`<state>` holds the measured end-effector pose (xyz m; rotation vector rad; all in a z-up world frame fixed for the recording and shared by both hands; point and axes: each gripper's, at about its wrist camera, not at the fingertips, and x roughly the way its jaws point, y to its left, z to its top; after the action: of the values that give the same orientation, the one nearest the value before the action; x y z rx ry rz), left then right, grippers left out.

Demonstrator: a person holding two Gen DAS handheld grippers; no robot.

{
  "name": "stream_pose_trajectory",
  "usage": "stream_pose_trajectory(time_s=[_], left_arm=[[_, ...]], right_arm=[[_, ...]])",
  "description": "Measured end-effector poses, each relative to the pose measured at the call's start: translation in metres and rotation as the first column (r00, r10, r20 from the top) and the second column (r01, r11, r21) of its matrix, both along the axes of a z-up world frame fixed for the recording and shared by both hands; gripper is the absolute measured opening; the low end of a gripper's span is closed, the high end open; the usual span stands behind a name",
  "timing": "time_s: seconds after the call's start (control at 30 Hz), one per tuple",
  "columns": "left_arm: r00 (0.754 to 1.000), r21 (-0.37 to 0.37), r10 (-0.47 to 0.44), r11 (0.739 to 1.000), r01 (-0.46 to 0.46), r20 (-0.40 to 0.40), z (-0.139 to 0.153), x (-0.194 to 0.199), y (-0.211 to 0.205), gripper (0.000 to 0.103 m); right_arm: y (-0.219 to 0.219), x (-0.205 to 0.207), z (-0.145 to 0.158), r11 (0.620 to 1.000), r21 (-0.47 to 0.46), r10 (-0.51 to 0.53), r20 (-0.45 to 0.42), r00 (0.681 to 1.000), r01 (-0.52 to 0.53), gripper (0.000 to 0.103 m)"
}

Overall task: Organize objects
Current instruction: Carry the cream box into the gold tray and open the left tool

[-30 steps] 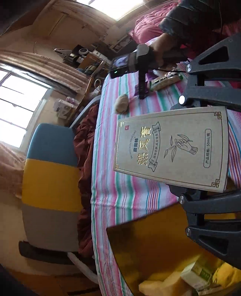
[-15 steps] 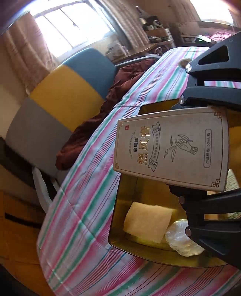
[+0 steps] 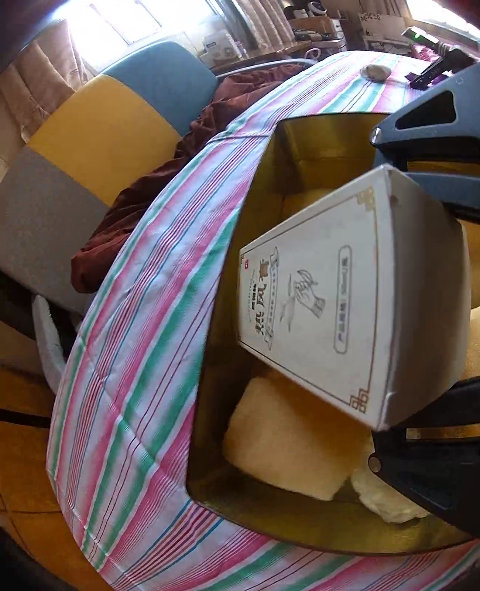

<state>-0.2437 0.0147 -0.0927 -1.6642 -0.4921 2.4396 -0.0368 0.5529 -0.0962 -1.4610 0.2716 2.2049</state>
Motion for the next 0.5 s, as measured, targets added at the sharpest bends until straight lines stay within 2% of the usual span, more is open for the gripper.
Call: stream_pose_trajectory(time_s=[0.13, 0.2, 0.37, 0.43, 0.5], left_arm=[[0.999, -0.008, -0.033, 0.999, 0.033, -0.039, 0.022, 0.013, -0.002, 0.055], [0.998, 0.005, -0.046, 0.999, 0.046, -0.054, 0.029, 0.023, -0.005, 0.061], [0.997, 0.034, -0.031, 0.999, 0.033, -0.076, 0.041, 0.04, -0.012, 0.062], [0.996, 0.014, -0.012, 1.0, 0.013, -0.091, 0.044, 0.049, -0.015, 0.061], [0.993, -0.044, -0.013, 0.999, 0.008, -0.118, 0.045, 0.056, -0.014, 0.061]], right_arm=[[-0.001, 0.0, 0.001, 1.0, 0.0, 0.0, 0.001, 1.0, 0.0, 0.059], [-0.005, 0.001, 0.001, 1.0, 0.0, -0.002, 0.002, 1.0, 0.002, 0.059], [-0.003, 0.001, 0.001, 1.0, -0.001, -0.002, 0.002, 1.0, 0.002, 0.059], [-0.003, 0.001, 0.001, 1.0, -0.003, -0.002, 0.002, 1.0, 0.002, 0.058], [-0.003, 0.001, 0.001, 1.0, -0.005, -0.002, 0.003, 1.0, 0.002, 0.058]])
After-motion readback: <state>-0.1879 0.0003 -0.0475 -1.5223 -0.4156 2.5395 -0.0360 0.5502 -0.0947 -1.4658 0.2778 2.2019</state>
